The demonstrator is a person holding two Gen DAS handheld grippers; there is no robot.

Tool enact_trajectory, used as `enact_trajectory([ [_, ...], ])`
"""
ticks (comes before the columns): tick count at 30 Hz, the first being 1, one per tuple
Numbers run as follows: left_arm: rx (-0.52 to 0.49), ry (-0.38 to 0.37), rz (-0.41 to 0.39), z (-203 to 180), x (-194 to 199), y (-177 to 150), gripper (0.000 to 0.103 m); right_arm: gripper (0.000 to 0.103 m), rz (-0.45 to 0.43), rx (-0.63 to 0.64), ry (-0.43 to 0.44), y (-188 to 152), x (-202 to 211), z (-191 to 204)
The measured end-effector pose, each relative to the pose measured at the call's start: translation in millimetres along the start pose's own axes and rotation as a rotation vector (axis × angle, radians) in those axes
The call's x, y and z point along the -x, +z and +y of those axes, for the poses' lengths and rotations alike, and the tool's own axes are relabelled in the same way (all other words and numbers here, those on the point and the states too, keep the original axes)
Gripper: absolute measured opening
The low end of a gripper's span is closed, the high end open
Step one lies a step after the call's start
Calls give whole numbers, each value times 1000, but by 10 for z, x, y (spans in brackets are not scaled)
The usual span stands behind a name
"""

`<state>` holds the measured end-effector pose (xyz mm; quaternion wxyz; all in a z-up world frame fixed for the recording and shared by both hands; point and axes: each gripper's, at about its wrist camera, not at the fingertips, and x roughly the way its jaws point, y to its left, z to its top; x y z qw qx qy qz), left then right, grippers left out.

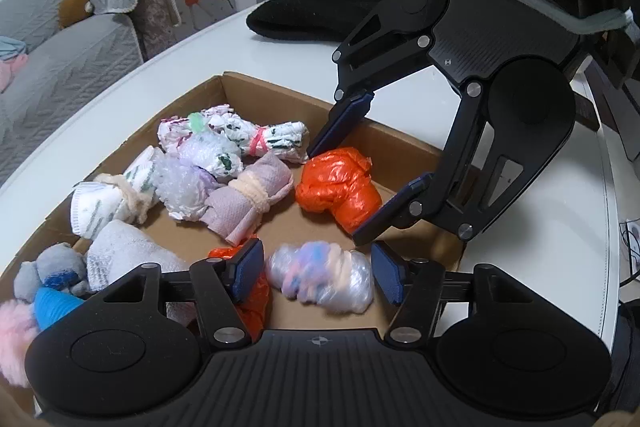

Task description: Organize objects

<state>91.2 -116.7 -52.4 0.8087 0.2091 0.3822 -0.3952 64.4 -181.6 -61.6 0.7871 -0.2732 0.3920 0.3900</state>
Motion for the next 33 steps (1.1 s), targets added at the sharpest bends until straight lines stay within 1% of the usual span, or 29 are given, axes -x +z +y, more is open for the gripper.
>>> enact_trajectory([
  [5,42,21,-22,-22,96,-42,70,55,0,-1,-2,-1,30,32],
  [7,64,40,-29,-47,138,-61,71,57,0,-19,-13,15,36,37],
  [8,80,47,-33,-57,159,-70,71,59,-2,-32,-20,22,40,45],
  [9,101,74,-39,-74,181,-81,72,61,-5,-43,-33,28,44,57],
  [10,115,85,-45,-99,199,-91,72,61,-2,-50,-42,34,43,76],
  [11,122,85,-49,-125,220,-104,72,64,6,-59,-51,36,35,96],
  [13,147,133,-61,-168,258,-134,74,65,9,-79,-72,43,32,140],
  [14,165,139,-61,-180,266,-151,73,68,13,-84,-83,50,32,173],
  [18,248,211,-87,-238,400,-232,76,75,2,-130,-141,59,83,250],
  [19,273,231,-92,-244,438,-256,78,75,-4,-146,-150,56,99,256],
  [20,299,253,-93,-244,476,-284,83,77,-11,-170,-152,56,121,260],
  [23,382,298,-113,-219,602,-370,86,91,-31,-241,-186,62,167,285],
  [26,468,333,-114,-181,703,-457,86,91,-35,-290,-208,67,161,326],
  [29,522,360,-121,-153,794,-525,87,92,-34,-344,-230,58,156,351],
  [31,557,372,-131,-145,868,-562,90,93,-34,-376,-250,52,168,378],
  [33,585,379,-146,-155,938,-599,96,96,-38,-410,-268,44,197,394],
])
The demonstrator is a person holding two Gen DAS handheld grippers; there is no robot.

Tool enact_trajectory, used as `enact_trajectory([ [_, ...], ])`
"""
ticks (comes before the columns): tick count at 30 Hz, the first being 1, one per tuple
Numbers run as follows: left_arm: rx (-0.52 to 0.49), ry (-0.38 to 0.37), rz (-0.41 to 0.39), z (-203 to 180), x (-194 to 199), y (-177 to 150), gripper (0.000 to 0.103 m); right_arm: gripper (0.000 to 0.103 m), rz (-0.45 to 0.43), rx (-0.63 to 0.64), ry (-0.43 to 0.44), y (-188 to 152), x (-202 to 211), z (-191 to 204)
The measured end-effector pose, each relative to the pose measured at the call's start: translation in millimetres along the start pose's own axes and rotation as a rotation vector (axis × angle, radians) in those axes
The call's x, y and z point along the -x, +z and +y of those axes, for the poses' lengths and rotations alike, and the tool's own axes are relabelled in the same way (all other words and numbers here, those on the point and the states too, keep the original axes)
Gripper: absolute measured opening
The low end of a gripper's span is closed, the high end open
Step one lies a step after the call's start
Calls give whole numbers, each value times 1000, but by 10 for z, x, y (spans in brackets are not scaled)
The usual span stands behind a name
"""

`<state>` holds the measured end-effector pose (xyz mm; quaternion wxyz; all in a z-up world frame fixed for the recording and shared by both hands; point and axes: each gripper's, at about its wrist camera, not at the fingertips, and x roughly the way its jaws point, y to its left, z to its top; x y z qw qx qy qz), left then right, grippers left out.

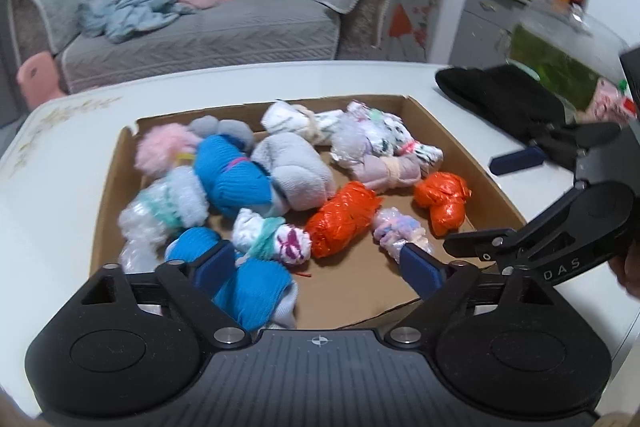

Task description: Organize objects

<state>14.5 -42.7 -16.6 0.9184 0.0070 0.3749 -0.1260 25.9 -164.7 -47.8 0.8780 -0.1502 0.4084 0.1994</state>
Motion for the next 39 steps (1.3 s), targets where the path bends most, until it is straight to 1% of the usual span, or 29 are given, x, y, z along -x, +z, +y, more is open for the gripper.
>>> enact_trajectory([
  [2,17,23,-23,5,64,-21,103,98,-4,-29,-18,-4,47,4],
  [4,34,40,-36,15,127,-39,102,100,-14,-51,-40,-8,100,0],
  [8,63,36,-47,36,236,-70,102,102,-20,-77,-72,-32,189,-18],
  [11,84,46,-54,49,312,-97,102,102,-21,-95,-74,-52,248,-8],
  [15,92,91,-76,52,406,-121,102,102,-41,-117,-68,-58,351,81],
  [19,116,113,-62,88,432,-139,102,102,-64,-163,-28,-23,393,193],
  [21,125,114,-62,112,450,-162,102,102,-75,-181,-29,-2,389,259],
  [23,126,130,-60,125,465,-177,102,102,-83,-204,-17,16,371,315],
  [28,159,169,-61,203,508,-204,103,102,-91,-284,-19,58,308,389],
  [33,209,183,-25,336,491,-184,103,102,-101,-309,-54,77,283,455],
  [37,245,186,-45,439,523,-187,103,102,-107,-331,-64,83,267,453],
  [39,246,196,-48,476,533,-179,103,102,-105,-337,-68,89,246,461],
])
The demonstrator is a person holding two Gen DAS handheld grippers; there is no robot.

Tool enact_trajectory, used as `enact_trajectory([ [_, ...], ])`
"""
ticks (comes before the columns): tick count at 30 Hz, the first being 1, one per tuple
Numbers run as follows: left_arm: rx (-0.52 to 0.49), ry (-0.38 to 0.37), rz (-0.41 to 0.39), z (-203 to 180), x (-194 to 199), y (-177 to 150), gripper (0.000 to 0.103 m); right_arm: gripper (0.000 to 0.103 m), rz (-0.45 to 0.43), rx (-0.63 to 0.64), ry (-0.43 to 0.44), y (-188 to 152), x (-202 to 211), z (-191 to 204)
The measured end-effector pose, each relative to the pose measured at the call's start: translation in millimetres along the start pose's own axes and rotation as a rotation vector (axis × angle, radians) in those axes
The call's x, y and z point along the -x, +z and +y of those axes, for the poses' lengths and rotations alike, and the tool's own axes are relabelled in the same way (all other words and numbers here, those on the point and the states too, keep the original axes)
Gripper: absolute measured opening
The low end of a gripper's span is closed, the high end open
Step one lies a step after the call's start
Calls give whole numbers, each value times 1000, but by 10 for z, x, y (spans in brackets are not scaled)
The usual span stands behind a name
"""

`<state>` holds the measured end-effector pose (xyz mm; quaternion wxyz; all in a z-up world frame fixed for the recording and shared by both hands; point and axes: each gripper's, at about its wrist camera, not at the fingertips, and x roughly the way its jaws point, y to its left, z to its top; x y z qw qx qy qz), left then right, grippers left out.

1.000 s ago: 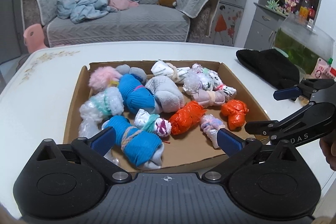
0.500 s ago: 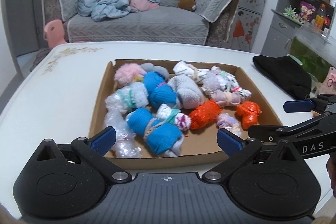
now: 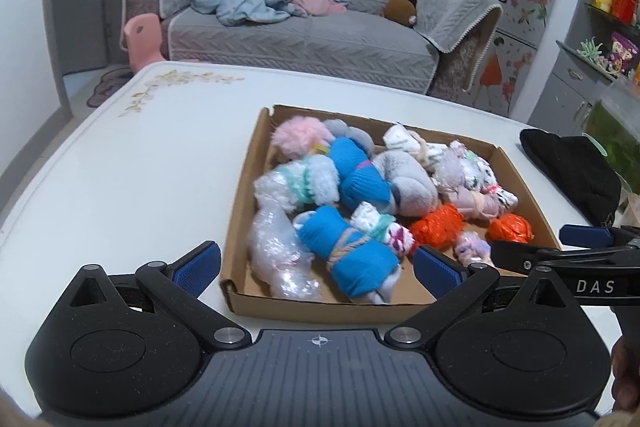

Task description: Organize objects

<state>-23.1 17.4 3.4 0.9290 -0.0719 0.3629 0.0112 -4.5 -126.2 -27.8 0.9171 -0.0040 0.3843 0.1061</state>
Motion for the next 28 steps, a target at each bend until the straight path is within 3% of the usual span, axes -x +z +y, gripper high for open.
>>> enact_trajectory([
  [6,-46,56,-10,-25,15,17,102,102,8,-7,16,-3,-33,23],
  [14,-61,60,-33,-29,27,41,103,102,9,1,24,26,-37,50],
  [17,-66,104,-57,-28,35,57,102,102,7,-1,25,36,-42,51],
  [28,-79,99,-98,-12,117,114,102,102,7,2,42,41,-73,121],
])
